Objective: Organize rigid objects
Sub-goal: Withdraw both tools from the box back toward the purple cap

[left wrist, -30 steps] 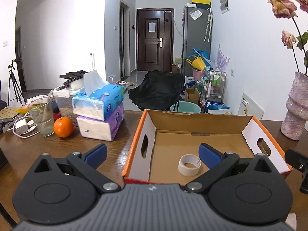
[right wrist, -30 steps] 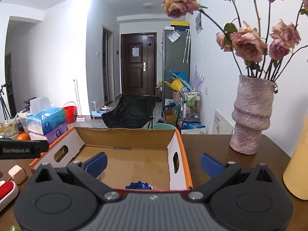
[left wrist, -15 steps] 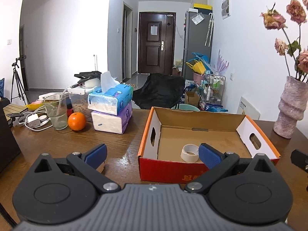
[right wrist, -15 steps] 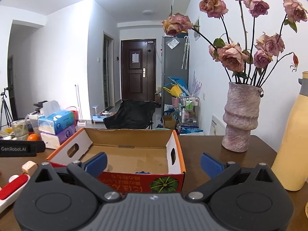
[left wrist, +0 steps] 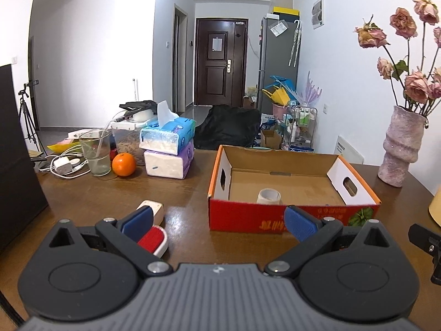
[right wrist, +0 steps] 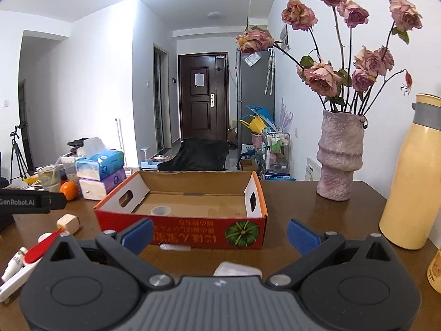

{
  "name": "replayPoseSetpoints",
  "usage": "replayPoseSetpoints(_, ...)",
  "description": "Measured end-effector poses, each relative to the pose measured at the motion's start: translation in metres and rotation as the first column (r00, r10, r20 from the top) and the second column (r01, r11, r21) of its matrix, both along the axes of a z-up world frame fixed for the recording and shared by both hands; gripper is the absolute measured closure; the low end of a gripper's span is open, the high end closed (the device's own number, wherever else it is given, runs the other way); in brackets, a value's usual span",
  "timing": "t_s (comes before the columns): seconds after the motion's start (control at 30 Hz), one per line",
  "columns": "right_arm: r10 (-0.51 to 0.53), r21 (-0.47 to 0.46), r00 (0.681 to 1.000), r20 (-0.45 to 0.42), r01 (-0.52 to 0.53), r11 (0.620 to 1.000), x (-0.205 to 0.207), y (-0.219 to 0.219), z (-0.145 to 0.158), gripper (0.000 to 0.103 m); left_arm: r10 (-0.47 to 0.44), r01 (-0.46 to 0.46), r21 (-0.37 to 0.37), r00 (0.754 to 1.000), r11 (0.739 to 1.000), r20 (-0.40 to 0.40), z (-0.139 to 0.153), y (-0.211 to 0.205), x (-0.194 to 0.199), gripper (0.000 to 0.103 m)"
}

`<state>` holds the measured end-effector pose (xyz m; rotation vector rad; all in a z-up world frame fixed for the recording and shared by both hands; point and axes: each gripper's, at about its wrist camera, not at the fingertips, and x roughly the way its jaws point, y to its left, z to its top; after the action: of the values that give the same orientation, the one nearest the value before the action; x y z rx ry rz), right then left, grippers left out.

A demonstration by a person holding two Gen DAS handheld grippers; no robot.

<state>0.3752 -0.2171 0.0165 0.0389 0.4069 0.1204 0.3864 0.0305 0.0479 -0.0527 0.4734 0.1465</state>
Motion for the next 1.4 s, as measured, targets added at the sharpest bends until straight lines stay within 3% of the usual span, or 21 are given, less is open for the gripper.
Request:
replayPoseSetpoints(0.57,0.006,-0.004,1.0,-0.003,-0.006,1.0,-0.093,0.01,0.005,0.0,-0.014,0.014,-0.004,1.0,1.0,0.013,0.001,0.008,-0.105,0.0)
replayPoseSetpoints(1.4,0.068,-0.026,0.993,-0.091,-0.071,0.997,-0.172,0.038,-0.031,0.0,-0.016,0.015,-0.013,0.999,1.0,-0.045,-0.033,0.024,-0.192,0.0)
